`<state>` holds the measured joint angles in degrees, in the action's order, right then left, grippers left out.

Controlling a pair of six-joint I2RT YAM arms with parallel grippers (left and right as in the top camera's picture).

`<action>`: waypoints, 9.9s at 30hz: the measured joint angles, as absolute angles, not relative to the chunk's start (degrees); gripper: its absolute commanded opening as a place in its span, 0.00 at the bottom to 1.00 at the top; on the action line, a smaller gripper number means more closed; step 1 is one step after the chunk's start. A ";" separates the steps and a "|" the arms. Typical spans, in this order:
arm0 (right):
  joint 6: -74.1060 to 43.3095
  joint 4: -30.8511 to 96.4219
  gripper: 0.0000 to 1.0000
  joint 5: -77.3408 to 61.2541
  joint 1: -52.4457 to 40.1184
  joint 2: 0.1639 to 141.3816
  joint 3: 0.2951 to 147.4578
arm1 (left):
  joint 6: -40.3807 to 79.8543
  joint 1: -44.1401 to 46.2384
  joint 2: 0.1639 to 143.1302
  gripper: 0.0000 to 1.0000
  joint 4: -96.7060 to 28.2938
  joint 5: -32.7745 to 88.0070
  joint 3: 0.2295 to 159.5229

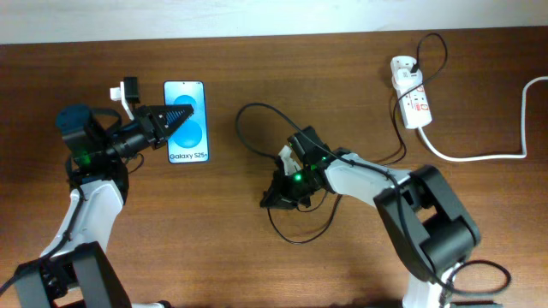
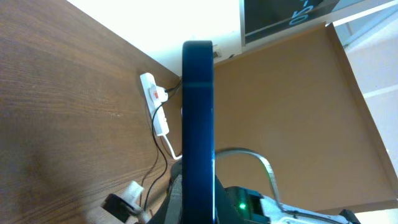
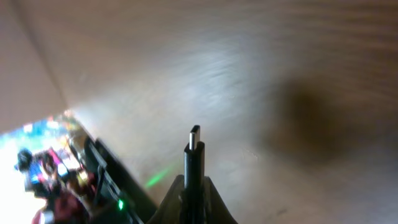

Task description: Plug charger to phone and switch on socket

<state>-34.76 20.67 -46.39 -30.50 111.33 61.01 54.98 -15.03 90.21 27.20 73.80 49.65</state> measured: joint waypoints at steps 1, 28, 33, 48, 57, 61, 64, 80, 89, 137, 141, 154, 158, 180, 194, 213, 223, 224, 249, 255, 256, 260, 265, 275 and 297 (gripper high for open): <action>-31.51 21.30 0.04 -47.44 -31.18 108.57 60.97 | 54.98 -15.03 90.24 0.00 27.22 73.89 49.65; -15.27 18.85 0.04 -29.80 -41.74 91.83 62.41 | 80.38 -9.17 90.02 0.00 36.21 63.59 49.54; -7.05 31.94 0.04 -12.23 -47.05 86.96 66.46 | 74.46 -9.17 90.02 0.00 26.00 62.02 49.54; -21.15 36.18 0.98 -11.55 -43.31 86.87 69.17 | 67.44 -9.17 90.02 0.00 25.93 64.51 49.54; -43.59 35.38 0.98 -31.16 -34.52 88.53 69.08 | 66.41 -14.04 90.02 0.00 25.93 65.93 49.54; -40.93 31.22 0.98 -24.58 -36.67 92.23 68.77 | 65.91 -18.59 90.02 0.00 25.93 68.66 49.54; -32.16 32.56 0.98 -20.38 -36.56 95.39 69.14 | 65.30 -20.99 90.02 0.00 25.93 70.32 49.54; 6.11 59.53 0.95 8.86 -39.16 118.67 108.77 | 59.13 -41.65 90.02 0.00 26.00 80.27 49.54; 12.95 49.39 0.95 23.81 -52.69 127.15 108.77 | 57.28 -50.72 90.02 0.00 26.04 83.00 49.54; -3.09 46.81 0.41 27.05 -52.69 138.30 115.28 | 55.22 -53.78 90.02 0.00 26.09 86.19 49.54; -3.68 47.90 0.50 23.42 -49.80 138.30 115.33 | 55.22 -53.78 90.02 0.00 26.09 86.21 49.54; -5.58 49.50 0.56 27.99 -53.89 138.30 115.33 | 55.22 -53.78 90.02 0.00 26.09 86.41 49.54; -6.31 49.52 0.53 30.22 -52.69 139.87 115.35 | 55.22 -53.78 90.02 0.00 26.09 86.43 49.54; -9.26 55.88 0.04 28.14 -52.75 141.82 121.38 | 55.22 -53.78 90.02 0.00 26.09 86.63 49.54; 3.66 83.74 0.04 -39.11 -29.06 132.60 130.82 | 55.22 -49.80 90.02 0.00 26.11 87.68 49.54; 4.19 90.89 0.05 -30.96 -27.16 83.37 122.80 | 60.16 -39.70 90.02 0.00 25.89 87.90 49.54; -18.11 24.75 0.05 -17.76 -38.02 62.94 52.10 | 76.60 -22.20 88.75 0.00 40.03 79.48 49.34; -18.92 20.27 0.05 -17.10 -38.39 64.01 50.46 | 78.85 -20.82 88.31 0.00 43.20 77.91 49.34; -19.31 -9.26 0.04 11.64 -53.63 74.46 50.24 | 86.15 -2.31 87.11 0.00 39.18 47.29 49.36; -18.59 -12.71 0.04 12.40 -53.63 77.54 50.24 | 86.15 -2.31 87.11 0.00 39.18 47.07 49.36; -18.50 -12.99 0.04 12.40 -53.63 77.87 50.24 | 86.15 -2.31 87.11 0.00 39.18 47.07 49.36; -17.56 -14.04 0.04 12.43 -53.63 78.06 50.24 | 86.15 -2.31 87.11 0.00 39.18 47.05 49.36; -16.62 -14.72 0.04 12.40 -53.63 78.06 50.24 | 86.15 -2.31 87.11 0.00 39.18 47.09 49.36; -14.83 -15.09 0.04 12.49 -53.63 78.06 50.24 | 86.15 -2.31 87.11 0.00 39.18 47.55 49.36; -11.79 -15.03 0.04 14.28 -53.63 79.13 50.24 | 85.06 -2.31 87.09 0.00 36.67 47.79 49.36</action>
<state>-11.79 -15.03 14.28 -53.63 79.13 50.24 85.06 -2.31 87.09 36.67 47.79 49.36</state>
